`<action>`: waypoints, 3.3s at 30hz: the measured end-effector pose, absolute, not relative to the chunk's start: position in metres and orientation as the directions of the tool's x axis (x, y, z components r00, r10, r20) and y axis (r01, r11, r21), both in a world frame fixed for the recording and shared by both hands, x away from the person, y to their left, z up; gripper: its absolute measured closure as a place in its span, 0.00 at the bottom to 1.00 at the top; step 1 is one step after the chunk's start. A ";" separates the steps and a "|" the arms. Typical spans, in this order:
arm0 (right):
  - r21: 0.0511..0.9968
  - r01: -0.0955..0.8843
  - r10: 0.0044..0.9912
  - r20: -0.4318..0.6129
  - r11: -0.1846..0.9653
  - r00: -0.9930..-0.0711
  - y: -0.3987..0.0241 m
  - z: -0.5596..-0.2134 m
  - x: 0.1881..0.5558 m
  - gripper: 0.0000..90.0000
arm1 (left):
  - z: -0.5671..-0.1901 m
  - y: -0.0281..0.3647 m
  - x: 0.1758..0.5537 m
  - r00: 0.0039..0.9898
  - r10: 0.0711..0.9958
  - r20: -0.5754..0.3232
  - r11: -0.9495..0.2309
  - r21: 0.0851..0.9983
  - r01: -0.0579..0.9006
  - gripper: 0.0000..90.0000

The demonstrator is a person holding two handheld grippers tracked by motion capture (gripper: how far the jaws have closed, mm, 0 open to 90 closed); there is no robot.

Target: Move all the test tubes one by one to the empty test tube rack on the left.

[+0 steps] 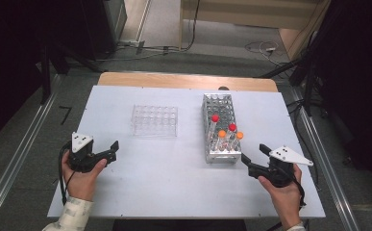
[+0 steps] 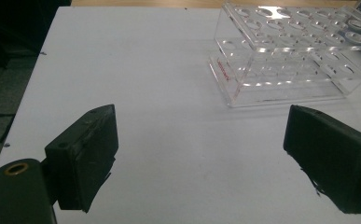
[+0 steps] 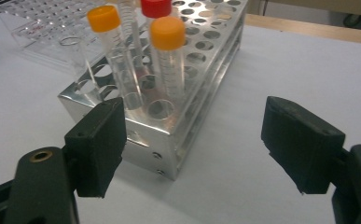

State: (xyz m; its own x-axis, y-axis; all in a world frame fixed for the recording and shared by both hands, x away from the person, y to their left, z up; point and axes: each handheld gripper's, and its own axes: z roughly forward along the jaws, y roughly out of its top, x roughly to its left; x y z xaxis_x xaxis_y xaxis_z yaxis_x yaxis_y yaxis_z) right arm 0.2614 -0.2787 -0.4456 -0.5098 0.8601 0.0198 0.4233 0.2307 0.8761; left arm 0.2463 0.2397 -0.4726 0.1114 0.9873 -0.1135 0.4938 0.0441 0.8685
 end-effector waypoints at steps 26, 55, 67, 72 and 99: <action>0.883 0.370 0.811 -0.022 0.290 -0.584 -0.244 -0.452 0.269 0.58 | -0.473 0.239 0.246 0.106 0.988 -0.111 0.045 0.869 0.493 0.12; 0.880 0.359 0.795 -0.035 0.312 -0.605 -0.232 -0.460 0.284 0.81 | -0.473 0.237 0.246 0.111 0.988 -0.112 0.043 0.869 0.493 0.12; 0.913 0.311 0.795 -0.023 0.264 -0.607 -0.237 -0.433 0.275 0.82 | -0.473 0.236 0.245 0.120 0.987 -0.109 0.037 0.870 0.492 0.12; 0.924 0.289 0.793 -0.025 0.251 -0.609 -0.239 -0.422 0.271 0.82 | -0.473 0.234 0.246 0.124 0.986 -0.110 0.035 0.869 0.493 0.12; 0.928 0.245 0.692 -0.018 0.280 -0.722 -0.200 -0.409 0.253 0.82 | -0.463 0.221 0.247 0.206 0.970 -0.132 0.018 0.879 0.476 0.13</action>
State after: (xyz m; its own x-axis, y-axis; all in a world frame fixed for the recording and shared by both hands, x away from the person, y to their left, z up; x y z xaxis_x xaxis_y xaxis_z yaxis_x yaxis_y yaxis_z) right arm 0.2532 -0.2001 -0.4088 -0.7215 0.6921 -0.0179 0.2455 0.2799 0.9281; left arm 0.2471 0.2209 -0.4630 0.2062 0.9696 -0.1318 0.4759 0.0183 0.8793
